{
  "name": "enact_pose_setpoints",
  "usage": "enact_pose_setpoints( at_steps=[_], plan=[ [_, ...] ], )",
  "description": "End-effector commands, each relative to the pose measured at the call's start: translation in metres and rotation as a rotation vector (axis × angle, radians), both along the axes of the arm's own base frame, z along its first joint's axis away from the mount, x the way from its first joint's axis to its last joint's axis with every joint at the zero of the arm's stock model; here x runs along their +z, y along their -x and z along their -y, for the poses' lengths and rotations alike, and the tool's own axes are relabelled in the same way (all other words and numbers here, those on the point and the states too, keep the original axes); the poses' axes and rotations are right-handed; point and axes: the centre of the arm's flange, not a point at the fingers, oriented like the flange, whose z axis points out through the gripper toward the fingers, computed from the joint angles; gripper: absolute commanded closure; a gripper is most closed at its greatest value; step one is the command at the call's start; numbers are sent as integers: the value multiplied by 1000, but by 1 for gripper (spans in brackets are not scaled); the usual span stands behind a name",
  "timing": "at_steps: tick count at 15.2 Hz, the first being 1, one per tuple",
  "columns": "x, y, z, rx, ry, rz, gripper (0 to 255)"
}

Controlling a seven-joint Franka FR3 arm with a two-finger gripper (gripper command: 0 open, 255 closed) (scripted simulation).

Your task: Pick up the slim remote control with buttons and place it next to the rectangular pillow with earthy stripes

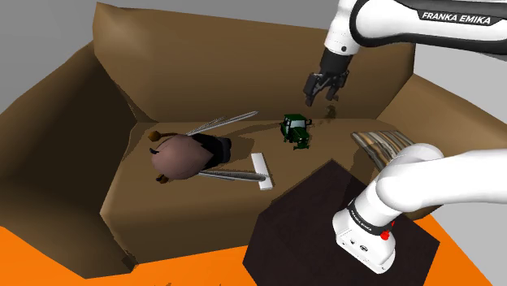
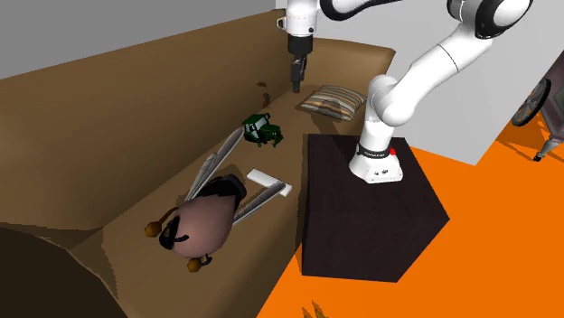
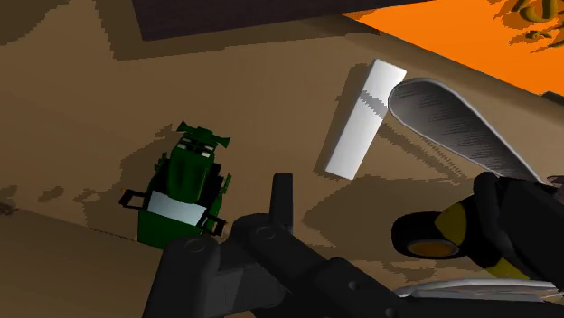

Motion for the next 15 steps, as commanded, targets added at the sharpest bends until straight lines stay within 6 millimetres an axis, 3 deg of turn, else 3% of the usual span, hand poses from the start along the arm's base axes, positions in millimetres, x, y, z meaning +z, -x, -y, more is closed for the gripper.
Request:
enact_pose_setpoints(
  at_steps=[1,15],
  plan=[
    [-25,-7,-3,-9,1,3,0],
    [-201,-57,-31,-72,12,11,0]
  ],
)
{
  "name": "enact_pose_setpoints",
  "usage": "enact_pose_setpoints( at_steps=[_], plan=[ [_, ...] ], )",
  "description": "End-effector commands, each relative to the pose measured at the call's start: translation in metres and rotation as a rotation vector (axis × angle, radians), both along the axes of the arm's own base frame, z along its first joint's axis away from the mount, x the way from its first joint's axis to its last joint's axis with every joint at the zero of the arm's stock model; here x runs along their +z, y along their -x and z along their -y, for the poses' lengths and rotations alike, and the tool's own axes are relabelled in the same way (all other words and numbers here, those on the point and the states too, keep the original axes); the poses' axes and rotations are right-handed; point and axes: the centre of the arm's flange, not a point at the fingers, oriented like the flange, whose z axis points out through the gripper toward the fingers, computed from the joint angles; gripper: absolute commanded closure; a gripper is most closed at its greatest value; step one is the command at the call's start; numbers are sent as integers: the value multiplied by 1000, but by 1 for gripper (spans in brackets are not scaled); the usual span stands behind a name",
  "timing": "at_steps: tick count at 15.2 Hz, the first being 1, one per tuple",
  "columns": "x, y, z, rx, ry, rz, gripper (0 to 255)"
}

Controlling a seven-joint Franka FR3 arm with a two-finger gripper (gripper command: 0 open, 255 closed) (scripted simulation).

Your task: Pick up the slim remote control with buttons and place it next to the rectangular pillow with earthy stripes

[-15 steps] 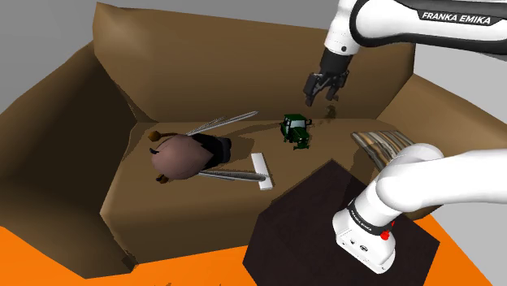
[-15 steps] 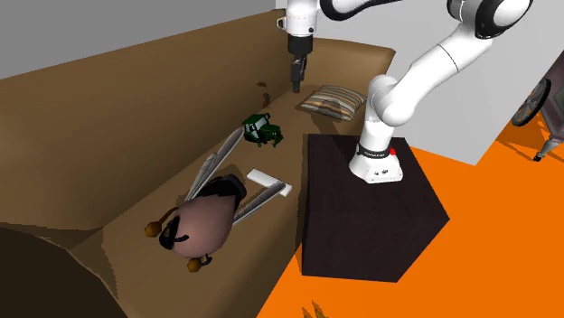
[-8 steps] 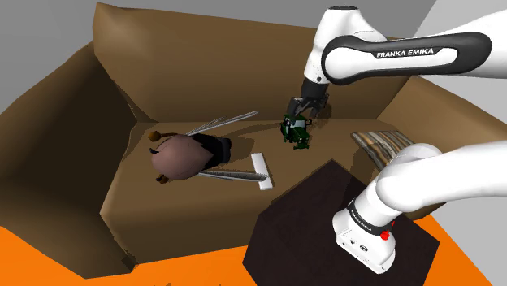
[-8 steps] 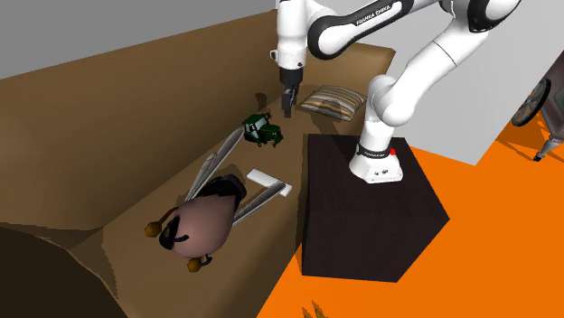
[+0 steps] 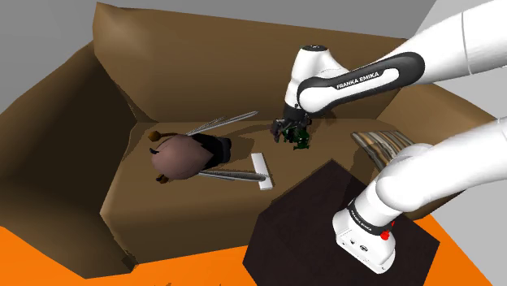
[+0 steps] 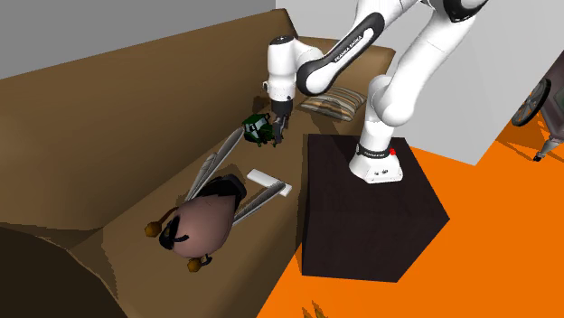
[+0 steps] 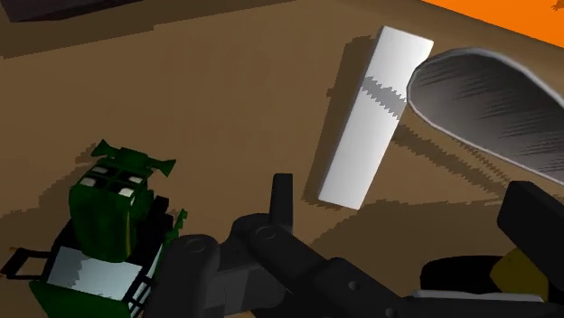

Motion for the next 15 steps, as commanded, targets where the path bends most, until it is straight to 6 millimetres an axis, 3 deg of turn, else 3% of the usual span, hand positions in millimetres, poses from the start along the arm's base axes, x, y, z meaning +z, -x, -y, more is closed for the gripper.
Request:
enact_pose_setpoints(
  at_steps=[1,15],
  plan=[
    [-27,-8,-3,-9,1,3,0],
    [-201,-61,-25,-70,11,11,0]
  ],
)
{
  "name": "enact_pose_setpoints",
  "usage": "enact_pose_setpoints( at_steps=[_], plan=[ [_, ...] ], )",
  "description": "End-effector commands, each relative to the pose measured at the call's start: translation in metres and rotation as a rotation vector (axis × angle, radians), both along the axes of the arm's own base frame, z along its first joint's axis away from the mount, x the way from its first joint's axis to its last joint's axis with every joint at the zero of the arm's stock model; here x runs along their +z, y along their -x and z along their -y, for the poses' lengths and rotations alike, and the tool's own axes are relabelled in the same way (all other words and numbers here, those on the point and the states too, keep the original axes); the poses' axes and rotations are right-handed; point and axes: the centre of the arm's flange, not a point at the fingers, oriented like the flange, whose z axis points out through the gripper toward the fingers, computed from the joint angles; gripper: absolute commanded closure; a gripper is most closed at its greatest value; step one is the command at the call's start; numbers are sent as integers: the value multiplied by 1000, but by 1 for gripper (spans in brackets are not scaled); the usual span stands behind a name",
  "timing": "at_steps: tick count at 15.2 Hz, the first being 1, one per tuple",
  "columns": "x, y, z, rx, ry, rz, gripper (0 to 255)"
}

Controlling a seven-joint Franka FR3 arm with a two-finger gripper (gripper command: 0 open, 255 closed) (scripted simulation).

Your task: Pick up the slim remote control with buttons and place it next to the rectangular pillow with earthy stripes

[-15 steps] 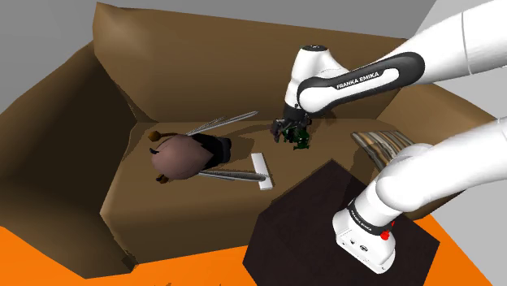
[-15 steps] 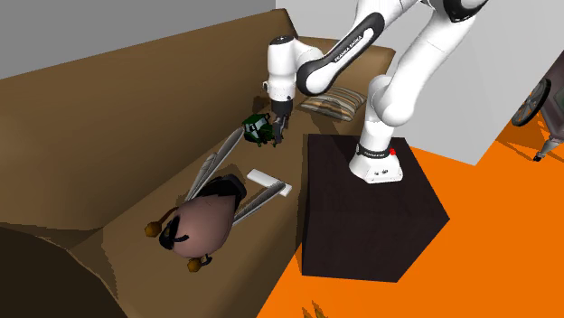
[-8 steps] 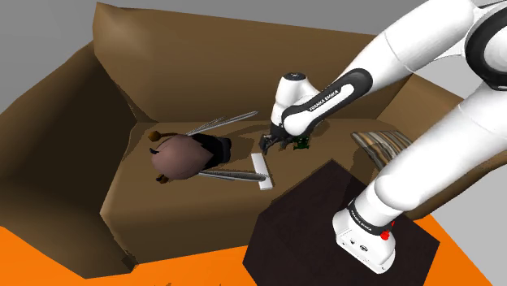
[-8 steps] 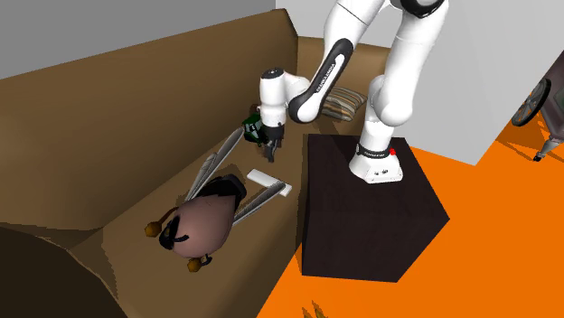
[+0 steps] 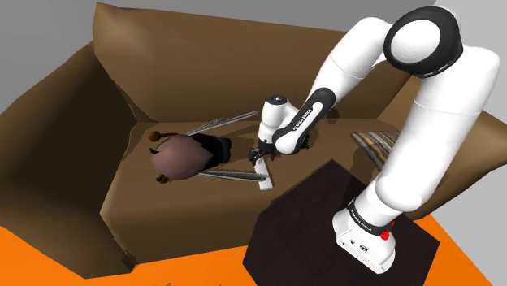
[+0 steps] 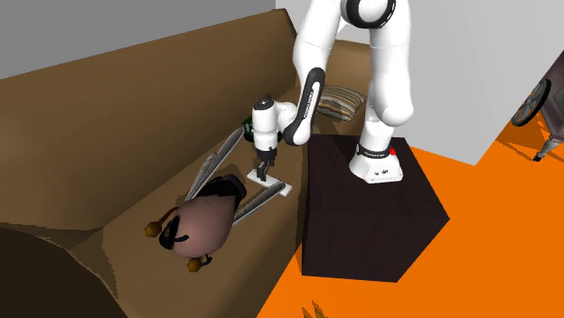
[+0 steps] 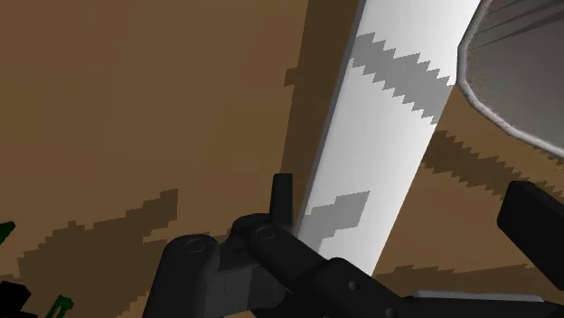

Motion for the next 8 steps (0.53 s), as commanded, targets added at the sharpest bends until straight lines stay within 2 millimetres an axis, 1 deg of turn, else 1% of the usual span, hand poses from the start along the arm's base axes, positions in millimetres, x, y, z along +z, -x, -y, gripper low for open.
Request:
enact_pose_setpoints(
  at_steps=[1,8],
  plan=[
    [-18,-1,1,-4,0,1,0],
    [-53,-2,2,-4,0,1,0]
  ],
)
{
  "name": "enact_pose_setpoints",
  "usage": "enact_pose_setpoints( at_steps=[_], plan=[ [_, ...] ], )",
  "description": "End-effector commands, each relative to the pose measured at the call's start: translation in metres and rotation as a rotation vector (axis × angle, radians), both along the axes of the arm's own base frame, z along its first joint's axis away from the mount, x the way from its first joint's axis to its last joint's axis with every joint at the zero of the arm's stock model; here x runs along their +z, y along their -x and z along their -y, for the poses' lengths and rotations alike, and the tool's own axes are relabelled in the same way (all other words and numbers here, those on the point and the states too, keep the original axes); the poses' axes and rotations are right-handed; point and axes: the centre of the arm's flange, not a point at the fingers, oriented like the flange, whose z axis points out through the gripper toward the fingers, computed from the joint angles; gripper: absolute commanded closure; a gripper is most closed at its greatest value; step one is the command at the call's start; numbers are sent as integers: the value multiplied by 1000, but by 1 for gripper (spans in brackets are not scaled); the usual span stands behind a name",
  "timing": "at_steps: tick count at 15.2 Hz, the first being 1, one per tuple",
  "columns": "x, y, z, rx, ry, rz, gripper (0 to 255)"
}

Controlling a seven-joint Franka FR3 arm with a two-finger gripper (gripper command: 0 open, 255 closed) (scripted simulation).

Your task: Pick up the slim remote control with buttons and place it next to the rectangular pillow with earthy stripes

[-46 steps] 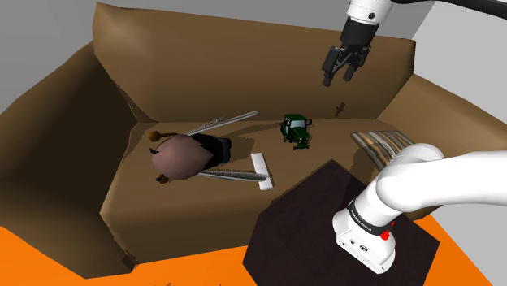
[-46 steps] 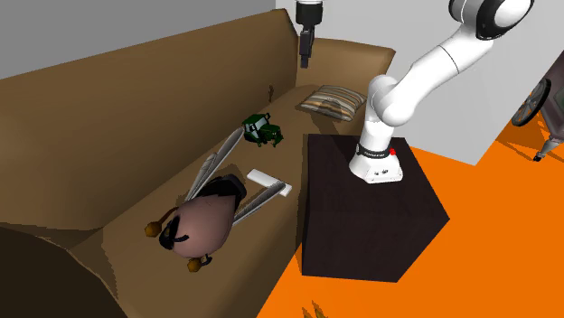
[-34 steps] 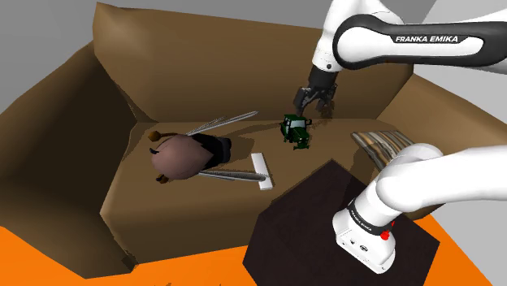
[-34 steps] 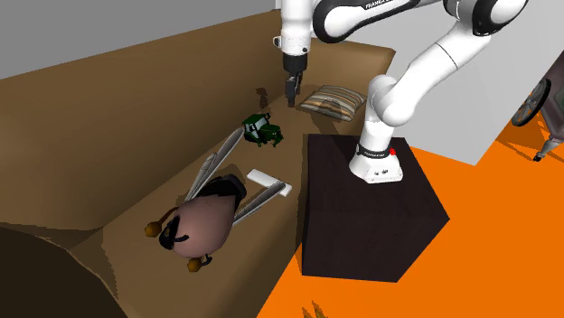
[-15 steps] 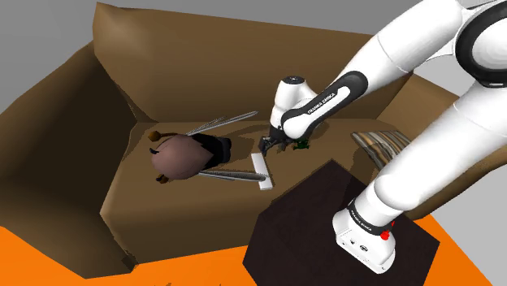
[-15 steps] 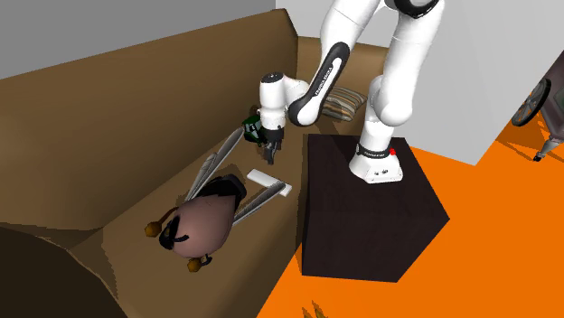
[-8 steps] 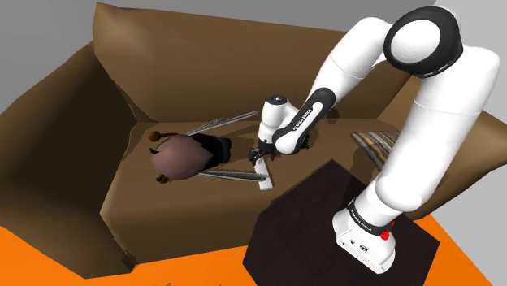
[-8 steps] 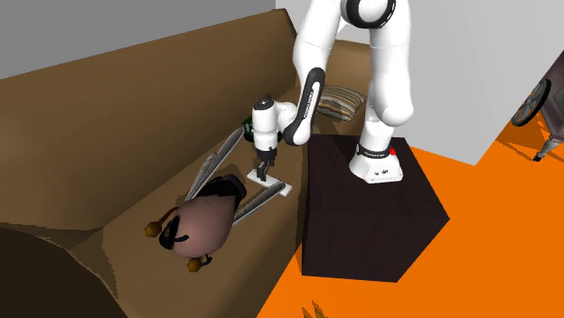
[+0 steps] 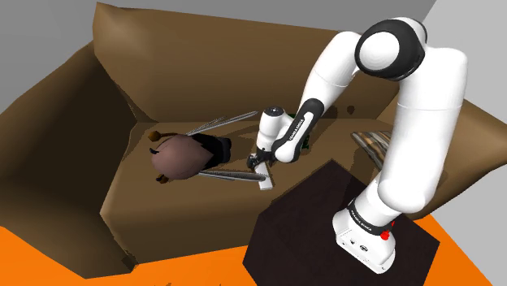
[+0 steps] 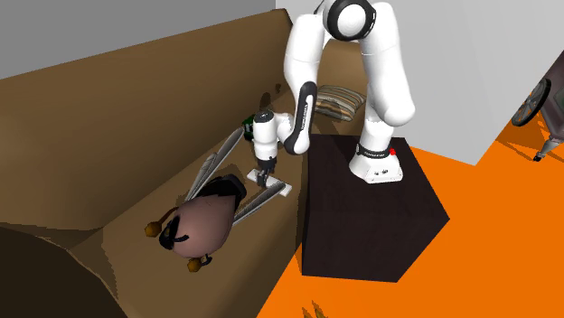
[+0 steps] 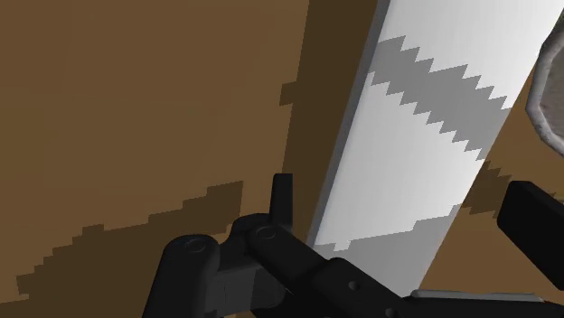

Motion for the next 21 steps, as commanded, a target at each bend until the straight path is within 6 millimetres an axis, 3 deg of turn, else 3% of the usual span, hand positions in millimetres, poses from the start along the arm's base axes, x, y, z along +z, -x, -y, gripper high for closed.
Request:
enact_pose_setpoints(
  at_steps=[1,7,8,17,21],
  plan=[
    [-5,0,0,0,0,0,0],
    [-5,0,0,0,0,0,0],
    [-5,0,0,0,0,0,255],
    [-5,0,0,0,0,0,255],
    [16,0,0,0,0,0,255]
  ],
)
